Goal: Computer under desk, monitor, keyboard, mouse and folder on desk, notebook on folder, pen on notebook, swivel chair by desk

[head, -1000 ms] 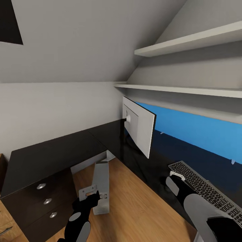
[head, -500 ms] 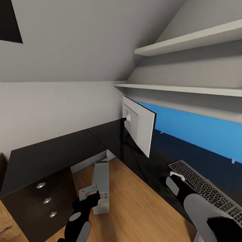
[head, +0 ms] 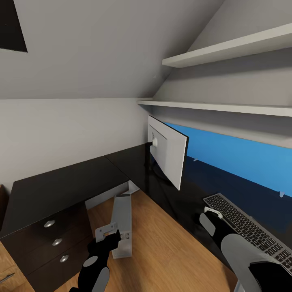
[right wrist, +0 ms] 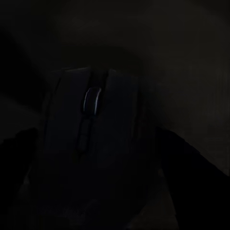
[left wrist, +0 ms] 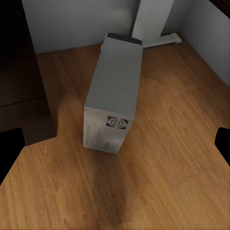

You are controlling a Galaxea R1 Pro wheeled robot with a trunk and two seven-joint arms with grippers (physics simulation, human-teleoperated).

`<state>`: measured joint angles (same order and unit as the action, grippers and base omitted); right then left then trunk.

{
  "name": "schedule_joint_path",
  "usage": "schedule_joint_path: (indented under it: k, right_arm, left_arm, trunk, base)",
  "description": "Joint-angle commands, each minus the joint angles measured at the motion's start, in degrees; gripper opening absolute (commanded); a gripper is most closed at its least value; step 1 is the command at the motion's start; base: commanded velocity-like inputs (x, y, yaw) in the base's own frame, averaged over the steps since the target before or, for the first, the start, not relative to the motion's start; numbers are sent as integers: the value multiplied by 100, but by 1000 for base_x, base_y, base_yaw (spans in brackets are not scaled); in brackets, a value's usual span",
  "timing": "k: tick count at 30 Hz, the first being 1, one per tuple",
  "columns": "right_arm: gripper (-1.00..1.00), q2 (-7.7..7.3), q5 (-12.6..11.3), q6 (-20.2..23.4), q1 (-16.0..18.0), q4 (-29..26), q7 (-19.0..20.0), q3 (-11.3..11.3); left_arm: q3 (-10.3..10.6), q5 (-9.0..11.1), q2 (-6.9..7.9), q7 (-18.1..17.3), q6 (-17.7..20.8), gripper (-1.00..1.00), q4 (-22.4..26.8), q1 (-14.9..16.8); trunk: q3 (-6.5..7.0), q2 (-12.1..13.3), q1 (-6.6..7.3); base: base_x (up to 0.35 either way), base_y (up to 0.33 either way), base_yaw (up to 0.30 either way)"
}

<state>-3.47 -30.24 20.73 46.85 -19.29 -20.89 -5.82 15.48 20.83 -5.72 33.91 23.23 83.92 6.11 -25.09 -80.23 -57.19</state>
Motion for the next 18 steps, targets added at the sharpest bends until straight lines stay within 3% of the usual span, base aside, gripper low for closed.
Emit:
schedule_joint_path:
  k: [1,8,16,18]
  right_arm:
    - [-100,-5,-53,26,3,-13,-41,-49]
    - [-100,8,-52,-4,-1,-36,-37,-62]
    - [-100,388,13,-57,0,-45,62,-134]
    - [-100,508,72,-91,-1,-84,112,-249]
  left_arm:
    - [8,44,1,45,15,100,5,5]
    - [14,49,1,45,16,100,-5,5]
    - [16,52,1,37,17,100,-16,5]
    - [16,53,1,37,15,100,-16,5]
  trunk:
    - [-7,-4,0]
    - [-7,-4,0]
    - [-7,-4,0]
    - [-7,-4,0]
  base:
    - [0,0,0]
    - [0,0,0]
    - [0,0,0]
    - [0,0,0]
